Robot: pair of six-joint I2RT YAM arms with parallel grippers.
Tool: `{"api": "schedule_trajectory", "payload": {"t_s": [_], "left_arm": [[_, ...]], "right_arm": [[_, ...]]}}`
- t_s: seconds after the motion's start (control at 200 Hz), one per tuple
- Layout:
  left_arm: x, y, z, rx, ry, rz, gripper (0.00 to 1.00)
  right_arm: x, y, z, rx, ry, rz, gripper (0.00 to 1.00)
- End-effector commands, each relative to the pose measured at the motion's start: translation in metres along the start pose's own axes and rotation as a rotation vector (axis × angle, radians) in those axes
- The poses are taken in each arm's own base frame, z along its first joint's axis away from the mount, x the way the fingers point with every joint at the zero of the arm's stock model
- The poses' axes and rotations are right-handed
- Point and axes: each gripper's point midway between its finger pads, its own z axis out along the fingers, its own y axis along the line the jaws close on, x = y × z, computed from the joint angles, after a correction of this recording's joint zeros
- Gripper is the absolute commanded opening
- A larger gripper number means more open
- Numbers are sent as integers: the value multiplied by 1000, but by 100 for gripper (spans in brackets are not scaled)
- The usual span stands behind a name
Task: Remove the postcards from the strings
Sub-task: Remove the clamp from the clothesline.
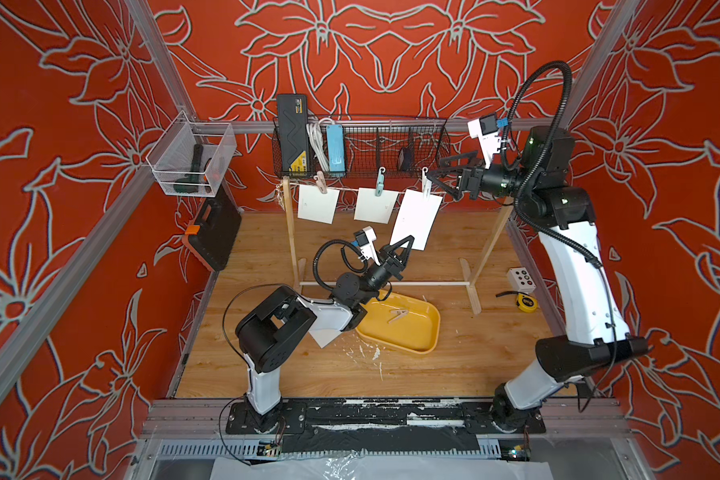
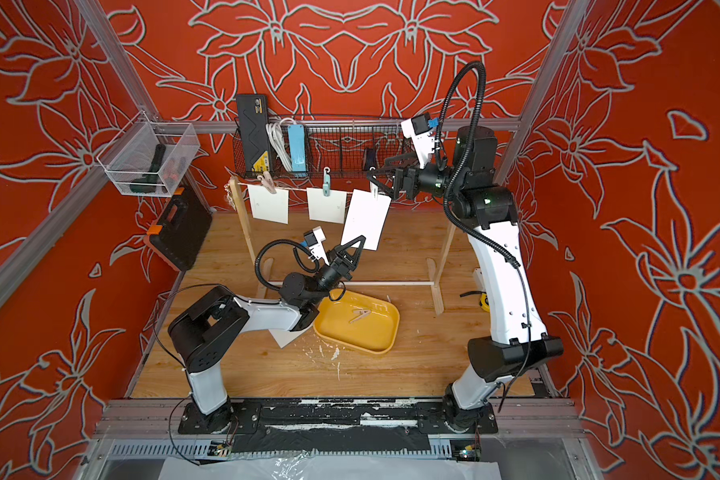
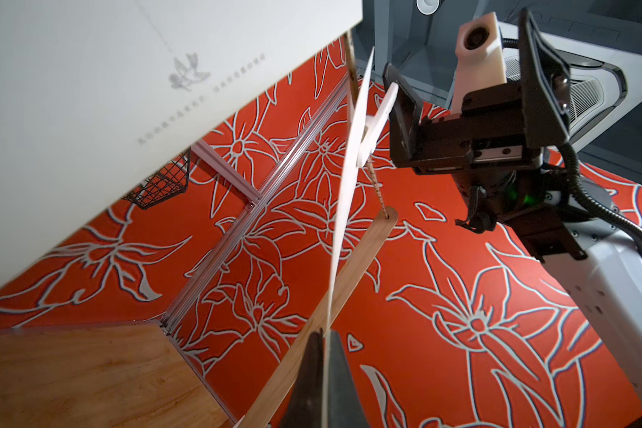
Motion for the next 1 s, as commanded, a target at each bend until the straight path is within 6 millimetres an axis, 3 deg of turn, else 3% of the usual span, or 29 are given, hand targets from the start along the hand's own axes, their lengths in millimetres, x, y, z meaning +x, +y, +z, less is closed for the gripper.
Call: {"api": "schedule_trajectory", "payload": {"t_s": [0.0,0.24,0.505,0.996], "left_arm": [[-39,-36,0,154,-153,11,0],[-39,-37,1,162,-151,9,0],[-40,-39,4,171,-151,6,0],[-39,-38,5,177,-146,-14,0]], "right_arm": [[-12,5,2,-78,-25,17,87],[-1,-12,16,-106,4,70,86],[-2,5,15,-227,3,68,82],[12,9,14,-256,26,52,72]]}}
